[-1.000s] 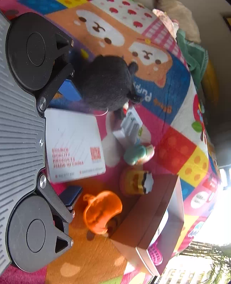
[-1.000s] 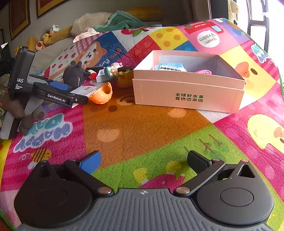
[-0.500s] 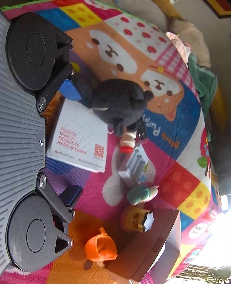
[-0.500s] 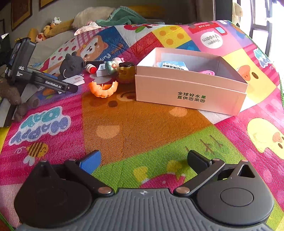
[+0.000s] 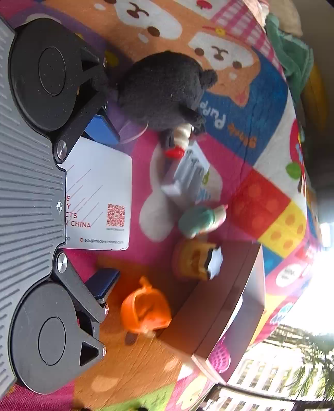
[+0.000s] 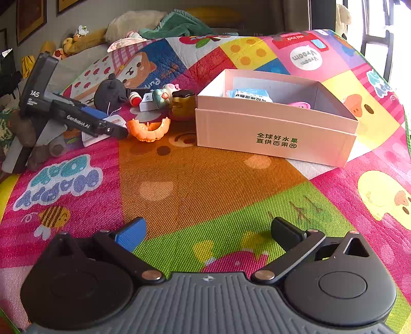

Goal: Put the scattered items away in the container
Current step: 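Grasp the white card with the left gripper and lift it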

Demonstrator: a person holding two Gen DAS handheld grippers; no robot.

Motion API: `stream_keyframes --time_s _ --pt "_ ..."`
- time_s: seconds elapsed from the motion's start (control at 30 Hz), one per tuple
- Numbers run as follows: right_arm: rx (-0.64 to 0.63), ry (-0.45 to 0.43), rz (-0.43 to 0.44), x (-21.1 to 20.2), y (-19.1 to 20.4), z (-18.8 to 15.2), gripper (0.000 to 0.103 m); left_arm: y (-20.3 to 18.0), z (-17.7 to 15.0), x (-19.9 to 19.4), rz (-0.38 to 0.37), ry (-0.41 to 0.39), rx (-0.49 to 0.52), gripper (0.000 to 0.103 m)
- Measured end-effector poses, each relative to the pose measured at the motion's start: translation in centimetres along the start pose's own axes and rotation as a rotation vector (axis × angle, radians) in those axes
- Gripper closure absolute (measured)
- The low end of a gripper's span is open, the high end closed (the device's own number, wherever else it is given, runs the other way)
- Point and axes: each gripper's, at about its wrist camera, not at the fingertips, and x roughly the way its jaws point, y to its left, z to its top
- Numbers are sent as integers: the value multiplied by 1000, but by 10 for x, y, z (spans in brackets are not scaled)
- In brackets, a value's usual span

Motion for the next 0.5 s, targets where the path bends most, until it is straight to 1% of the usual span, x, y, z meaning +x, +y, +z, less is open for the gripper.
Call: stream_keyframes --time_s 0.17,0.2,0.23,0.3,0.37,0.43,0.5 --pt "0 1 1 1 0 0 0 -46 -27 -30 -115 7 93 0" --pt "0 0 0 1 0 0 0 -57 -33 -37 -133 4 117 0" --pt "-1 1 0 1 0 0 0 -66 -38 -42 -134 -1 132 0" --pt "-2 1 -2 1 0 0 0 -78 -43 -47 -92 -2 124 0" --pt "-3 2 -2 1 1 0 0 -82 -42 -49 -26 6 92 0" --pt "-2 3 -2 1 0 0 0 -81 -41 -51 51 -5 106 0" --pt "-5 8 -5 2 1 1 0 -72 -41 -54 125 -9 126 0"
